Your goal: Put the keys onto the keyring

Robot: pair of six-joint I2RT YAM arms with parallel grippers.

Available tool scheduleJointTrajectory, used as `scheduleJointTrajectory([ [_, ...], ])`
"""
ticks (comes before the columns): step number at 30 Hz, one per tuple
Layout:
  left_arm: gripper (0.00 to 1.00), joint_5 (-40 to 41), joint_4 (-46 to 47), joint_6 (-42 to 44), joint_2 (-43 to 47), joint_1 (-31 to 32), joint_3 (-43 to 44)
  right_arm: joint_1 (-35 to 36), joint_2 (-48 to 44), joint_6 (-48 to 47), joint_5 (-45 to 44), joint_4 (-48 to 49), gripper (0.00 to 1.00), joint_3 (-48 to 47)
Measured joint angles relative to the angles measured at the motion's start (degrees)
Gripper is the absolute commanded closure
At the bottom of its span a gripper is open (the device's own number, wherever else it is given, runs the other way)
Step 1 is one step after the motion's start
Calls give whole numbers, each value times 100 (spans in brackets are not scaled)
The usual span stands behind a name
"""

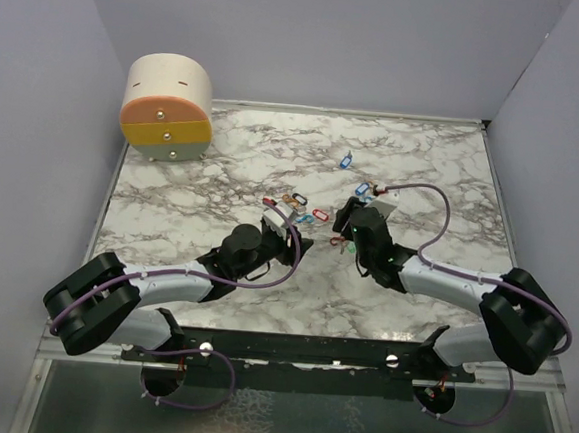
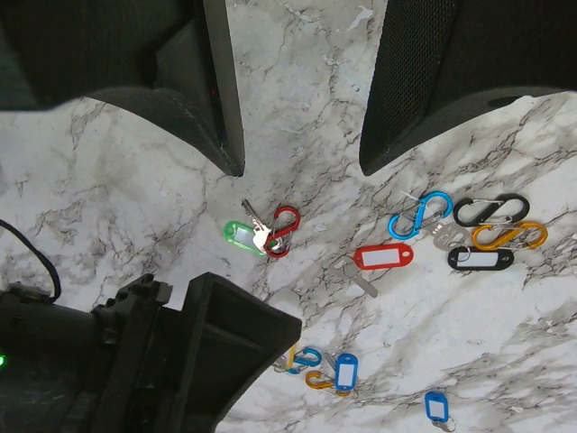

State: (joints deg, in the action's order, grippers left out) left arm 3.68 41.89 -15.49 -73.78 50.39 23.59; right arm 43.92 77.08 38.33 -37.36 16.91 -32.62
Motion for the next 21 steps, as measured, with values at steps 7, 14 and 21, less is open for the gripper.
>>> scheduleJointTrajectory([
  [7, 44, 42, -4, 2, 0, 0, 0, -210, 774, 153, 627, -863, 54, -581],
  [14, 44, 83, -24, 28, 0, 0, 0, -431, 994, 260, 1040, -1259, 59, -581],
  [21, 44, 90, -37, 61, 0, 0, 0, -610, 1115, 297, 1305, -1257, 62, -575],
])
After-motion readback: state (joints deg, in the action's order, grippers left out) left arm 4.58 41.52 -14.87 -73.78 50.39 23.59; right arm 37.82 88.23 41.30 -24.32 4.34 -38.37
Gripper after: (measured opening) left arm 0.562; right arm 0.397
